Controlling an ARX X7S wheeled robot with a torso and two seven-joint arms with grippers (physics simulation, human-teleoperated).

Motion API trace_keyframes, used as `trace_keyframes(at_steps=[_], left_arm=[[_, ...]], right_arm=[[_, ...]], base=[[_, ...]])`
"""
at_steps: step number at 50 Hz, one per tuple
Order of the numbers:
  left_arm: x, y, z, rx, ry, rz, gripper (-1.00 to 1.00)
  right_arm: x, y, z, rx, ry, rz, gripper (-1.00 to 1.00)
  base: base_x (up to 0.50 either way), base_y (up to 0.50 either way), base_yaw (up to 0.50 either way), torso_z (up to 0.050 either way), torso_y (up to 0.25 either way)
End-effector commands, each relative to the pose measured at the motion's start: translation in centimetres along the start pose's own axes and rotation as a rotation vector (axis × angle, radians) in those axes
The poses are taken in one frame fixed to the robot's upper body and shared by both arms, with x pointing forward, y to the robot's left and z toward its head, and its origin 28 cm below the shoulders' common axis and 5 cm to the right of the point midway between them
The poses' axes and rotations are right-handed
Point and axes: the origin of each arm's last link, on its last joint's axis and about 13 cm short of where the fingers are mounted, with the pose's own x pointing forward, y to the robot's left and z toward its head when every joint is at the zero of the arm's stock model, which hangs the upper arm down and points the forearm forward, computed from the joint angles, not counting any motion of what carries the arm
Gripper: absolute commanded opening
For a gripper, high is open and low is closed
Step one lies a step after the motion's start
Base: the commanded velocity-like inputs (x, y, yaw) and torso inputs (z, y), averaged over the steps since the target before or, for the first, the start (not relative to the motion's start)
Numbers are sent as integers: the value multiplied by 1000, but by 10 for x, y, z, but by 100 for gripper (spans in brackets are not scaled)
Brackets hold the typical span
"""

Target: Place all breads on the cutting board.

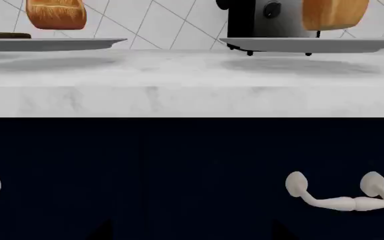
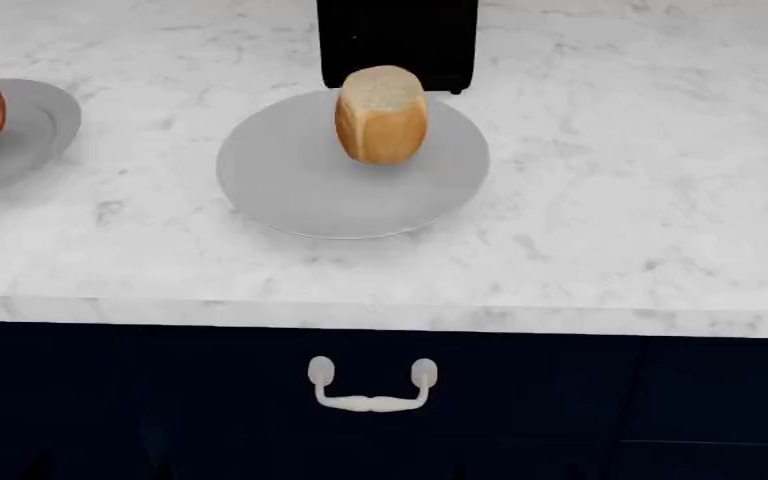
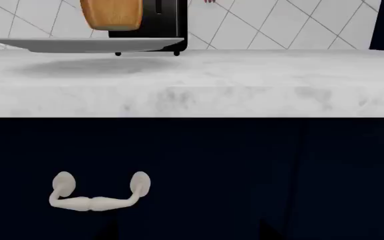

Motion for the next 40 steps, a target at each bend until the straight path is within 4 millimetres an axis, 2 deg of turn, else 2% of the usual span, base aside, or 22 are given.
trace_keyframes(at_steps=[1,13,21,23,34,40], left_arm=[[0,0,0,0,0,0,100],[-3,1,-1,4,10,22,100],[-6,-1,12,-16,-56,6,100],[-9,-3,16,7,-102,-47,100],[-11,-5,32,17,-140,-84,100],[-12,-5,47,22,-165,-109,100]], right_arm=[[0,0,0,0,0,0,100],[-1,1,4,3,1,11,100],[-2,0,11,8,-12,30,100],[-2,0,14,3,-19,31,100],[-4,-1,24,3,-47,43,100],[-4,0,33,-19,-67,55,100]], base=[[0,0,0,0,0],[0,0,0,0,0],[0,0,0,0,0],[0,0,0,0,0],[0,0,0,46,107],[0,0,0,46,105]])
